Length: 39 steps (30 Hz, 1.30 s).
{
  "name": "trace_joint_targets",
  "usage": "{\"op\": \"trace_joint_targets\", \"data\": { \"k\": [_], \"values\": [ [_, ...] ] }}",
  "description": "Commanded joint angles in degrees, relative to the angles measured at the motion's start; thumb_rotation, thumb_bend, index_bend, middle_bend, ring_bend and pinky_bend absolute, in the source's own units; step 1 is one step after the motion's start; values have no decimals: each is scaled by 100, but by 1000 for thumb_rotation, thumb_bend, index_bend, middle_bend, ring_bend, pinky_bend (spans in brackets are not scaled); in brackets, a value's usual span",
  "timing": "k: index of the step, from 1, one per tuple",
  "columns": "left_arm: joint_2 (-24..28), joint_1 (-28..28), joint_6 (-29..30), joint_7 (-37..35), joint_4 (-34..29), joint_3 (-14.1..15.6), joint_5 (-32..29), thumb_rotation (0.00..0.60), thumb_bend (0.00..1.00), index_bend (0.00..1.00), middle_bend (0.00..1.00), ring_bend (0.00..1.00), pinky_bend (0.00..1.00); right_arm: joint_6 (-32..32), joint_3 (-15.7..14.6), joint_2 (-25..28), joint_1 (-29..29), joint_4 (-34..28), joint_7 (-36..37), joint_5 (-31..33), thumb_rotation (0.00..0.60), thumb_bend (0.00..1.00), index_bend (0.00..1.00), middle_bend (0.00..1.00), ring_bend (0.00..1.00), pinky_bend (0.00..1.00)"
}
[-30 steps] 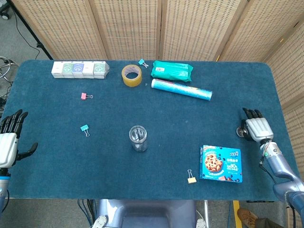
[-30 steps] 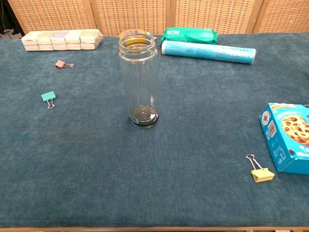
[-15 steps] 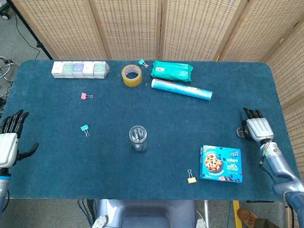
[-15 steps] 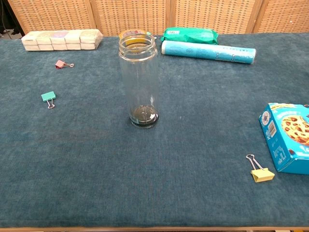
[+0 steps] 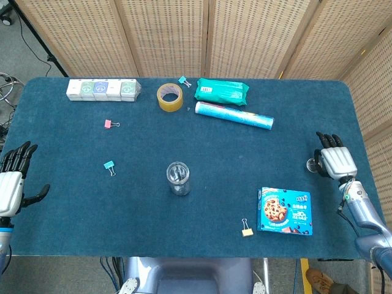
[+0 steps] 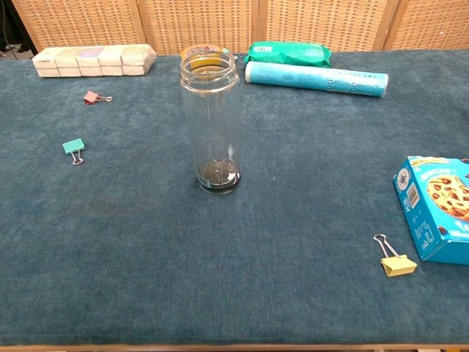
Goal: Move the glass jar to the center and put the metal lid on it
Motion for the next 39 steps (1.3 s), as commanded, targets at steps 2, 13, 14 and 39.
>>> {"op": "trace_joint_targets", "data": {
  "k": [2, 13, 14, 39],
  "values": [
    [49, 31, 41, -91, -26, 25, 85, 600, 281, 0, 0, 0, 0, 300, 128, 361, -67, -598, -351, 61, 600, 472, 617, 0, 0, 0],
    [239, 132, 138, -471, -74, 97, 306, 600, 281, 0, 0, 0, 0, 1042, 442, 1678, -226, -2966, -1373, 121, 600, 477, 618, 0, 0, 0],
    [255, 136, 140, -499, -73, 99, 317, 600, 281, 0, 0, 0, 0, 1068, 469, 1778, -225, -3150, -1440, 126, 600, 476, 618, 0, 0, 0],
    [660, 385, 362, -413, -416, 212, 387, 600, 281, 0, 0, 0, 0, 630, 1409, 3159, 581, -6822, -3034, 903, 600, 501, 620, 0, 0, 0]
  ]
}}
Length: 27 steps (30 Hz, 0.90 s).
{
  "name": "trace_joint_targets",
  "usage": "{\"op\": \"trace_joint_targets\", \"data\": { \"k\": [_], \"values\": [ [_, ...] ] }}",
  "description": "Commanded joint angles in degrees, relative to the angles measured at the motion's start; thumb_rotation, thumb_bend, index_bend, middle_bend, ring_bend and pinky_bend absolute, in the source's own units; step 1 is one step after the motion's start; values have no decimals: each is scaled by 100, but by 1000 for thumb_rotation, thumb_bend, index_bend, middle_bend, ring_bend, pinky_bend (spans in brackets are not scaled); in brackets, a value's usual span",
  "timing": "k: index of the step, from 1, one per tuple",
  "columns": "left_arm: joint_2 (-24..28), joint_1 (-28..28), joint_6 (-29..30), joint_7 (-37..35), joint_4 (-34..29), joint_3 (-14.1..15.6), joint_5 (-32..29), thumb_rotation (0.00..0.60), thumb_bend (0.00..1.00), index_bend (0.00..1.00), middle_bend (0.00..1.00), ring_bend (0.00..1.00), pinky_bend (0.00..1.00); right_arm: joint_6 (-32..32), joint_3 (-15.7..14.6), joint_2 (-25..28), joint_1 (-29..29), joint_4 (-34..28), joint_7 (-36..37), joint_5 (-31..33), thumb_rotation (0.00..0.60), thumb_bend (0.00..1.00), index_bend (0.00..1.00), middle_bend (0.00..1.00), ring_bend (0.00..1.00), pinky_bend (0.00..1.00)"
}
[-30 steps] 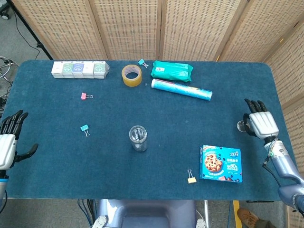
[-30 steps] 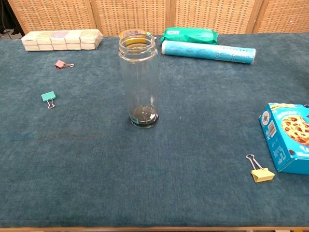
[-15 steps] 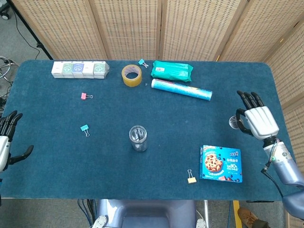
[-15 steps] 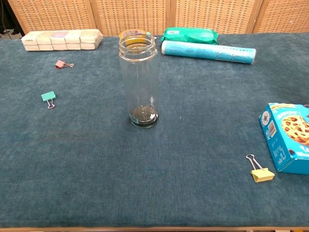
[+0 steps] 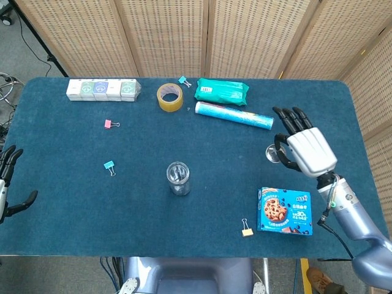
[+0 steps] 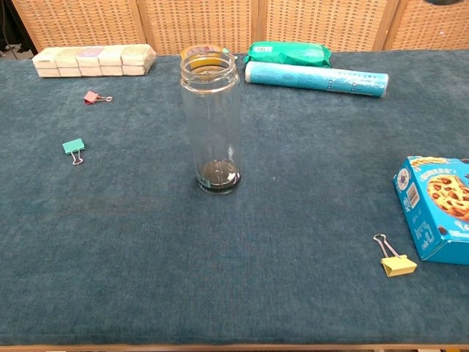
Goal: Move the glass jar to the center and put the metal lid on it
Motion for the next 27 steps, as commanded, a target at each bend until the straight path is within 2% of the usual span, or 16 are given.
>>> {"op": "trace_joint_targets", "data": {
  "k": [1, 10, 18, 27],
  "values": [
    [63, 33, -4, -66, -70, 11, -33, 600, 281, 0, 0, 0, 0, -285, 185, -20, 298, -308, -400, 377, 600, 501, 621, 0, 0, 0],
    [162, 91, 42, -199, -126, 57, 87, 600, 281, 0, 0, 0, 0, -557, 336, -308, 839, -771, -1194, 994, 600, 520, 622, 0, 0, 0],
    [203, 145, 126, -316, -111, 96, 232, 600, 281, 0, 0, 0, 0, -765, 318, -854, 1367, -717, -1733, 1552, 600, 520, 622, 0, 0, 0],
    [236, 139, 94, -440, -78, 91, 235, 600, 281, 0, 0, 0, 0, -804, 442, -1281, 1906, -754, -2066, 1951, 600, 519, 622, 0, 0, 0]
  ]
}}
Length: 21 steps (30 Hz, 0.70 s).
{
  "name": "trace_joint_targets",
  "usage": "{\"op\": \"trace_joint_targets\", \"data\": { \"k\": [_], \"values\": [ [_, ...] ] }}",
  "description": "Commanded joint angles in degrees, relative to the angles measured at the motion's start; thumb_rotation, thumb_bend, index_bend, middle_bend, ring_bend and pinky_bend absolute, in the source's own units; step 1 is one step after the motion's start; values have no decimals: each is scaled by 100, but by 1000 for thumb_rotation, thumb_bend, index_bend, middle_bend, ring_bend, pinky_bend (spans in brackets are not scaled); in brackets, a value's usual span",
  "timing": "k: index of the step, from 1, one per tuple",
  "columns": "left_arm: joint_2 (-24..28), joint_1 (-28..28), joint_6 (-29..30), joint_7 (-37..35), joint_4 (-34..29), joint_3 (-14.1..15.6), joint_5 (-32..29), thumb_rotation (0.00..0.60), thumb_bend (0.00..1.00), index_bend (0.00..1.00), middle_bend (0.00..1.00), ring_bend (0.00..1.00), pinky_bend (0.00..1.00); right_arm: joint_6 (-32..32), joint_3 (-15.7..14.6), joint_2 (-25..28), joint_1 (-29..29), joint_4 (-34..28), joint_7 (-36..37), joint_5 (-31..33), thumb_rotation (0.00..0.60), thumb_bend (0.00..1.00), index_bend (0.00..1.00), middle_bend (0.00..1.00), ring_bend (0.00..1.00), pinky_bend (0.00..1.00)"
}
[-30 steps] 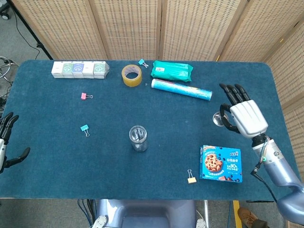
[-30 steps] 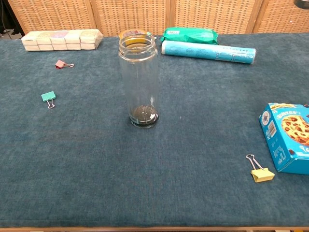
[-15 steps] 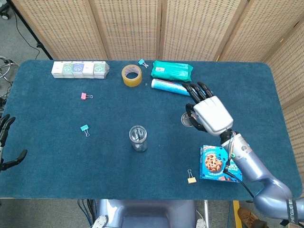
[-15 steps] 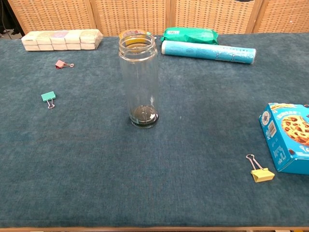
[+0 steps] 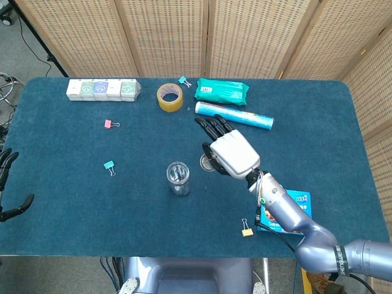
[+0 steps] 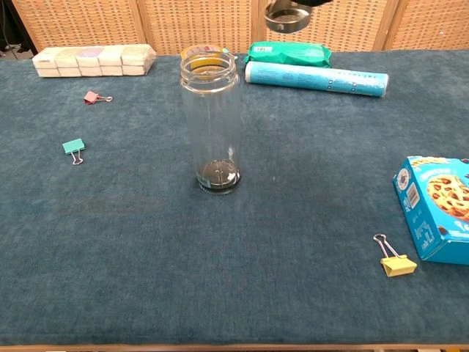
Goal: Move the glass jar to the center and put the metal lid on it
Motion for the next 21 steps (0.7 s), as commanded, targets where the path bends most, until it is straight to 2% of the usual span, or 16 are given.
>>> {"op": "trace_joint_targets", "data": {
  "k": [1, 13, 21],
  "values": [
    [8, -3, -13, -32, 14, -4, -9, 600, 281, 0, 0, 0, 0, -45, 53, -135, 191, 13, -101, 142, 600, 520, 622, 0, 0, 0],
    [17, -6, -46, -37, 12, 0, -26, 600, 281, 0, 0, 0, 0, -327, 202, -828, 1010, 384, -137, 711, 600, 520, 623, 0, 0, 0],
    [22, -12, -69, -43, 23, 4, -25, 600, 281, 0, 0, 0, 0, -366, 111, -1154, 1402, 670, -242, 999, 600, 521, 622, 0, 0, 0]
  ]
}}
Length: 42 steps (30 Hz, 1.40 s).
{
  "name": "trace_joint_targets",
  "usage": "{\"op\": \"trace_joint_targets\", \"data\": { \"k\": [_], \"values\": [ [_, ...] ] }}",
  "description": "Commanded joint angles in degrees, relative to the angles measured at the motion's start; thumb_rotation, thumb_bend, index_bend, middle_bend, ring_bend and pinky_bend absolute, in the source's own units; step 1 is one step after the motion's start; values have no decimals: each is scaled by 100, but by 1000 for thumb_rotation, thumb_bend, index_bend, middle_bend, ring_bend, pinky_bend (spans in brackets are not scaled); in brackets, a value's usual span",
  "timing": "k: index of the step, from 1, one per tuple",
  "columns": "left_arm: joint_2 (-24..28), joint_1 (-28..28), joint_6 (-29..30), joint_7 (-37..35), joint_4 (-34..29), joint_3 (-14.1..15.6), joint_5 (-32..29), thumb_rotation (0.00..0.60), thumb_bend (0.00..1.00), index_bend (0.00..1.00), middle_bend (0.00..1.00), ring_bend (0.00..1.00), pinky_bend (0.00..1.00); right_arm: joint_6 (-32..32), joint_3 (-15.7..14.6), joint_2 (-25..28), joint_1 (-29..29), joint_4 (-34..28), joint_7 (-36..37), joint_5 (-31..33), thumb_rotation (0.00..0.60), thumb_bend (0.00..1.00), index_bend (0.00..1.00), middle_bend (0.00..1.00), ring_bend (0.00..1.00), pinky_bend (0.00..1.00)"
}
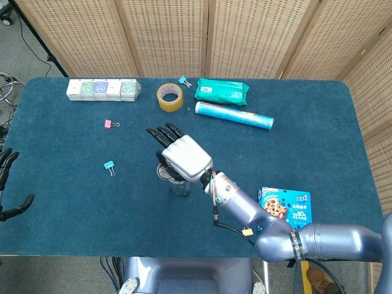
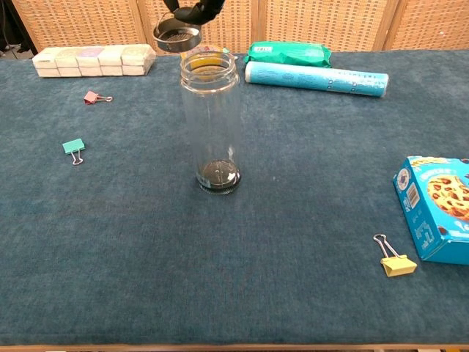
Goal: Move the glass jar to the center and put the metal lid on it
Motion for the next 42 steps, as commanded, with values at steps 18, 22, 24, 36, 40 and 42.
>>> {"op": "trace_joint_targets", "data": {
  "k": [18, 22, 24, 36, 40, 42],
  "values": [
    [4, 9, 4, -1, -5, 22, 43, 600, 281, 0, 0, 0, 0, 134, -311, 72, 29, 104, 182, 28, 600, 521, 623, 0, 0, 0],
    [4, 8, -6, -5, -1, 26, 40, 600, 281, 0, 0, 0, 0, 162, -382, 86, 7, 107, 196, 0, 600, 521, 622, 0, 0, 0],
    [3, 1, -13, 7, 2, 23, 41, 600, 281, 0, 0, 0, 0, 184, -402, 86, -4, 107, 214, -8, 600, 521, 622, 0, 0, 0],
    [1, -4, -29, 43, -20, 31, 39, 600, 281, 0, 0, 0, 0, 190, -456, 56, 11, 96, 296, -18, 600, 520, 622, 0, 0, 0],
    [1, -7, -37, 49, -24, 36, 45, 600, 281, 0, 0, 0, 0, 198, -476, 26, 17, 97, 313, -14, 600, 521, 622, 0, 0, 0],
    [2, -7, -36, 48, -26, 37, 49, 600, 280, 0, 0, 0, 0, 197, -482, 16, 31, 103, 300, -6, 600, 521, 622, 0, 0, 0]
  ]
}}
